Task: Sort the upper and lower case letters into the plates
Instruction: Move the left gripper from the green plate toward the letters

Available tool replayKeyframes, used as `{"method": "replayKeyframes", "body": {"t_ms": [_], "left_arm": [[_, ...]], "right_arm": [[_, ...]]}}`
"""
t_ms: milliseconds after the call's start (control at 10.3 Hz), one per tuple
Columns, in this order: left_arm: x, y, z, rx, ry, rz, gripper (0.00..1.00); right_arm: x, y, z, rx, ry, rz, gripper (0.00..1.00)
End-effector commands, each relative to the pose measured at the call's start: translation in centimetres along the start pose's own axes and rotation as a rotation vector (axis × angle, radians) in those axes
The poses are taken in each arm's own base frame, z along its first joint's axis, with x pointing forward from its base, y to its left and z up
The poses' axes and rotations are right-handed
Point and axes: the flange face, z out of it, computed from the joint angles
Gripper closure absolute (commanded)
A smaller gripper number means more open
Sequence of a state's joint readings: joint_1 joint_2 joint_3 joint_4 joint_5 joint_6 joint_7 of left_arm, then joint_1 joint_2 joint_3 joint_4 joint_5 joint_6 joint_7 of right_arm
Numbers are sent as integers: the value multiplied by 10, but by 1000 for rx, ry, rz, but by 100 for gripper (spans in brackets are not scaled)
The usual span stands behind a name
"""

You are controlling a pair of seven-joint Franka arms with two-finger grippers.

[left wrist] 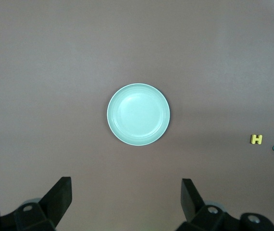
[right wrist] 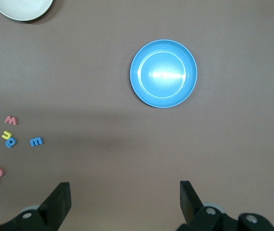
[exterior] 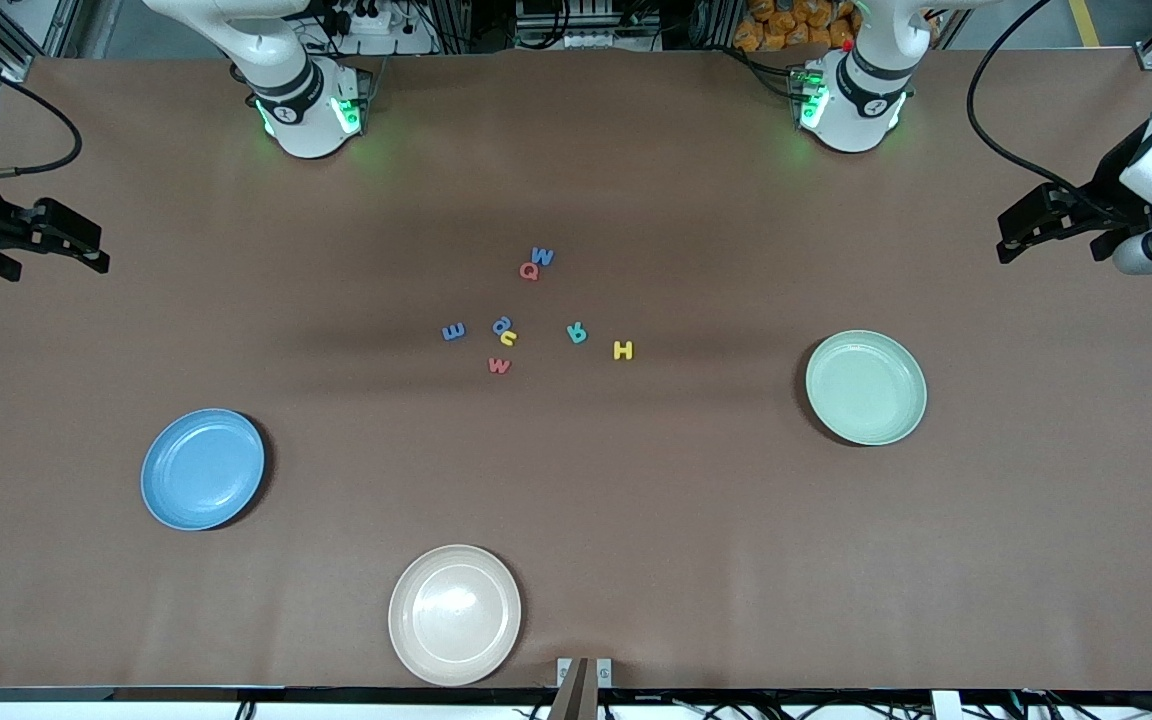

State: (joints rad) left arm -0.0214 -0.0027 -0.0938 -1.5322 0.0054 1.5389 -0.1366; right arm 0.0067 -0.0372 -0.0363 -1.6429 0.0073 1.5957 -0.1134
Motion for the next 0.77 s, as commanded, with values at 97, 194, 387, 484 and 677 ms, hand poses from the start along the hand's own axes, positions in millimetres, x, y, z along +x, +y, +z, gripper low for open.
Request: {"method": "replayKeyframes", "body": {"t_ms": [97, 194, 387, 484, 677], "left_arm": [[-2, -1, -5, -16, -10, 19, 0], [-1, -1, -3, -17, -13, 21, 0], [2, 3, 9, -24, -37, 28, 0], [5, 14, 20, -27, -55, 27, 0], [12, 43, 42, -36, -48, 69, 0]], "right_arm": [[-6, 1, -4, 21, 3, -11, 0], [-6, 1, -4, 21, 3, -11, 0], [-6, 1, -4, 21, 3, -13, 0], [-5, 1, -4, 21, 3, -12, 0], [-5, 1, -4, 21, 3, -12, 0]]}}
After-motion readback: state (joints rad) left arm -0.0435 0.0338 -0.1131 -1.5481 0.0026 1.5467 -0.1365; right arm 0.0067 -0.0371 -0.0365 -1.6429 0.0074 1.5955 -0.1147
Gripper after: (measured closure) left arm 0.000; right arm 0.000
